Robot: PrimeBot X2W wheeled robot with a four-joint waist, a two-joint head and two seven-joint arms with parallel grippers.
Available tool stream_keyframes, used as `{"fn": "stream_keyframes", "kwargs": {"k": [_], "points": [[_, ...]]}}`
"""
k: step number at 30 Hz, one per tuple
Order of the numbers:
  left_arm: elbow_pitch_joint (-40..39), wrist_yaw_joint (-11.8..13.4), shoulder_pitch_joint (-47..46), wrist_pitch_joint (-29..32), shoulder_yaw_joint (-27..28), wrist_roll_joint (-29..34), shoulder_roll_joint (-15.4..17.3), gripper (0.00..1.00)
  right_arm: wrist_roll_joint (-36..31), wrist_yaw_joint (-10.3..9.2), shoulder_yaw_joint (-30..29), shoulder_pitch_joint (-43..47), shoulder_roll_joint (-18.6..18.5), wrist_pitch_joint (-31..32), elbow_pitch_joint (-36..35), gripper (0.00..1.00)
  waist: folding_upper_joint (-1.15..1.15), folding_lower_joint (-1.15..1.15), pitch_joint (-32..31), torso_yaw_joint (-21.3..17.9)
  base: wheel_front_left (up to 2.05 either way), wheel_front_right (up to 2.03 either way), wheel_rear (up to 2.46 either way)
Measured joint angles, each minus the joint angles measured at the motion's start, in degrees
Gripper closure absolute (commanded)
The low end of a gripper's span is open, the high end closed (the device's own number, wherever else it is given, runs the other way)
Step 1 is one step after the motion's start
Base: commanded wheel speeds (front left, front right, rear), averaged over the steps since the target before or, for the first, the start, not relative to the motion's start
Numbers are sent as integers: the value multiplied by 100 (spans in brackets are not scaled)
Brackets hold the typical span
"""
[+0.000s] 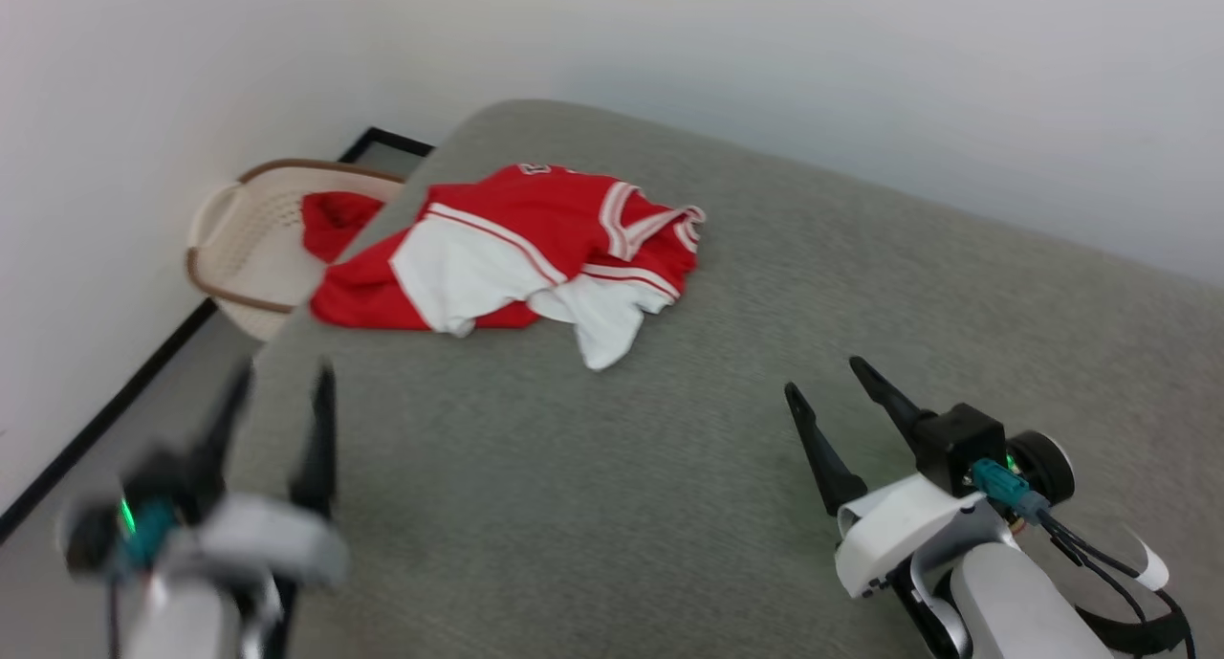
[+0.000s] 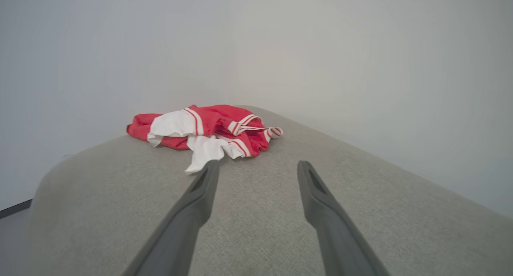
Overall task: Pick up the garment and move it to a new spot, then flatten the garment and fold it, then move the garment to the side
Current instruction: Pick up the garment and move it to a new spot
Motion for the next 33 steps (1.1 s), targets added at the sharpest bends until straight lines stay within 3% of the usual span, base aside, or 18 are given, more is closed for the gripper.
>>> {"fn": "stream_keyframes", "kwargs": {"k": [8, 16, 21, 26, 30, 33], "points": [[580, -25, -2135, 132, -1124, -494, 1339, 0, -247, 3, -93, -239, 58, 1, -327, 0, 0, 0, 338, -641, 0, 0, 0], [1890, -33, -3727, 714, -2586, -1769, 2388, 0, -438, 3, -201, -381, 146, 1, -662, 0, 0, 0, 945, -1481, 0, 0, 0], [2419, -34, -4144, 1929, -3599, -2975, 2851, 0, -523, 3, -292, -474, 213, 0, -882, 0, 0, 0, 1314, -1989, 0, 0, 0], [2263, -35, -4308, 3243, -4495, -4111, 3475, 0, -537, 3, -281, -480, 257, 0, -1082, 0, 0, 0, 1664, -2434, 0, 0, 0], [2182, -34, -4441, 3843, -4916, -4797, 3824, 0, -588, 3, -255, -501, 272, 0, -1221, 0, 0, 0, 1978, -2693, 0, 0, 0], [2171, -35, -4549, 3844, -5136, -5110, 3991, 0, -638, 3, -280, -555, 281, 3, -1355, 0, 0, 0, 2215, -2849, 0, 0, 0]]}}
